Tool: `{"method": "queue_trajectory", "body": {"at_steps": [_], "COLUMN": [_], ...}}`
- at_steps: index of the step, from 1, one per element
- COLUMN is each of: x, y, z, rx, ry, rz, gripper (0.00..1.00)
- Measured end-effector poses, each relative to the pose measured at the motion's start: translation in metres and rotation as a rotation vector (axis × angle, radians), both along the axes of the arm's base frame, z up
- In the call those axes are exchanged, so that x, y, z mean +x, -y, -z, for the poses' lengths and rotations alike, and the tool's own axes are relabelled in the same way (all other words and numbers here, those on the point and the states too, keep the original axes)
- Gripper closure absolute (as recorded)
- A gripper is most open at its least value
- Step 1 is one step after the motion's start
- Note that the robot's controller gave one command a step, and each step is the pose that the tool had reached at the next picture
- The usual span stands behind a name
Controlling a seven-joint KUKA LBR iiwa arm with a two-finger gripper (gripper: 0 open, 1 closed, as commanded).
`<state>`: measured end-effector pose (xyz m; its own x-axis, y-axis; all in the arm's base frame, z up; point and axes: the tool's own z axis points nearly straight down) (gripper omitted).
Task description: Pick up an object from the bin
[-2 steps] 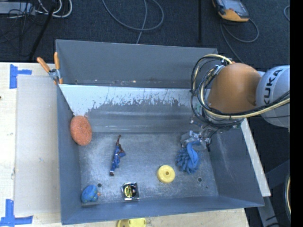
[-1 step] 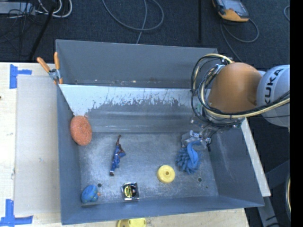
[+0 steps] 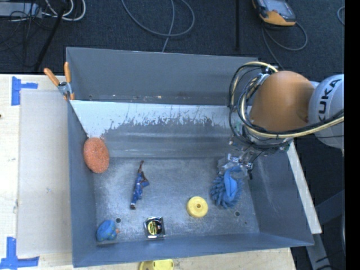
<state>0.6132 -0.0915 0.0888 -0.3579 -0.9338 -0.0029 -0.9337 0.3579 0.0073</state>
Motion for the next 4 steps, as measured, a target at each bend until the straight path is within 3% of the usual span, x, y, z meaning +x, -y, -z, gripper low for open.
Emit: {"method": "queue_trajectory", "body": {"at_steps": [4], "x": [0.002], "y": [0.000], "z": [-0.073], "rx": [-0.004], "ry": [0.010], "rz": [0.003], "gripper": [1.00]}}
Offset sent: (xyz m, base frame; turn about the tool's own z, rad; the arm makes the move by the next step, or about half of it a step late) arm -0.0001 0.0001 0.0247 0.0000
